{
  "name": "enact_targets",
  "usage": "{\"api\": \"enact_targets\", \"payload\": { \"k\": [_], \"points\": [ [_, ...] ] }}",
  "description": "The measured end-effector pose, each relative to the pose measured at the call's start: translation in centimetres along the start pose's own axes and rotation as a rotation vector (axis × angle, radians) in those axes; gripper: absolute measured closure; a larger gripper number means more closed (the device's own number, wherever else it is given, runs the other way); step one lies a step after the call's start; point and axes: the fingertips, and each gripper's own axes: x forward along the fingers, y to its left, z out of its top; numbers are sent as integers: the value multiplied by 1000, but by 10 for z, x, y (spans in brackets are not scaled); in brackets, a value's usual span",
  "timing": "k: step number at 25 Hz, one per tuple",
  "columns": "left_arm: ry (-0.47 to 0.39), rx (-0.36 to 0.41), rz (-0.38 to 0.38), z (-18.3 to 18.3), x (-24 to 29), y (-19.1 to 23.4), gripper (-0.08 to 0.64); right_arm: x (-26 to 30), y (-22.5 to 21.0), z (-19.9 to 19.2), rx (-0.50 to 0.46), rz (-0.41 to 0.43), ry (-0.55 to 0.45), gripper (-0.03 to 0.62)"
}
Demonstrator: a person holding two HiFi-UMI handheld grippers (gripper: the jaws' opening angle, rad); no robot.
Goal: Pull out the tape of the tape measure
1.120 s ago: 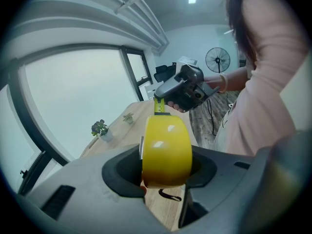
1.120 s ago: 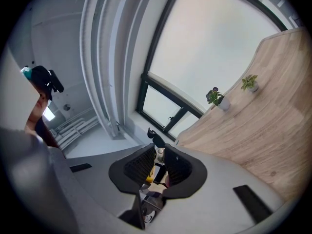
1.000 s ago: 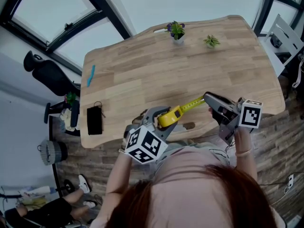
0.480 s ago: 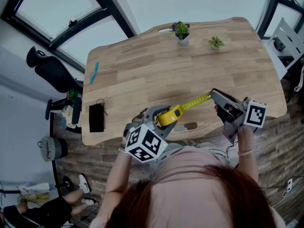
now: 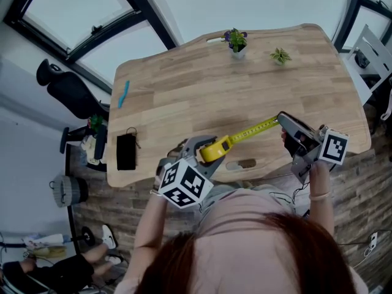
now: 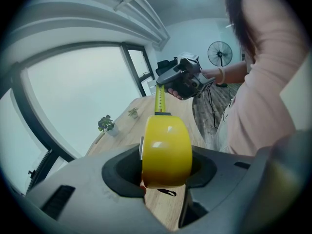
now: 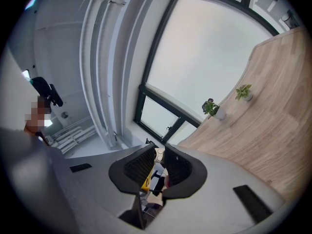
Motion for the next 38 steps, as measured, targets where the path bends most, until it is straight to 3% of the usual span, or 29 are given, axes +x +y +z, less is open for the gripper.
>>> {"api": "enact_targets", "payload": {
  "k": [38],
  "points": [
    [18,-6,-28,-1,5,7,383,-42,-24,60,1,-31,-140,537]
  ]
}}
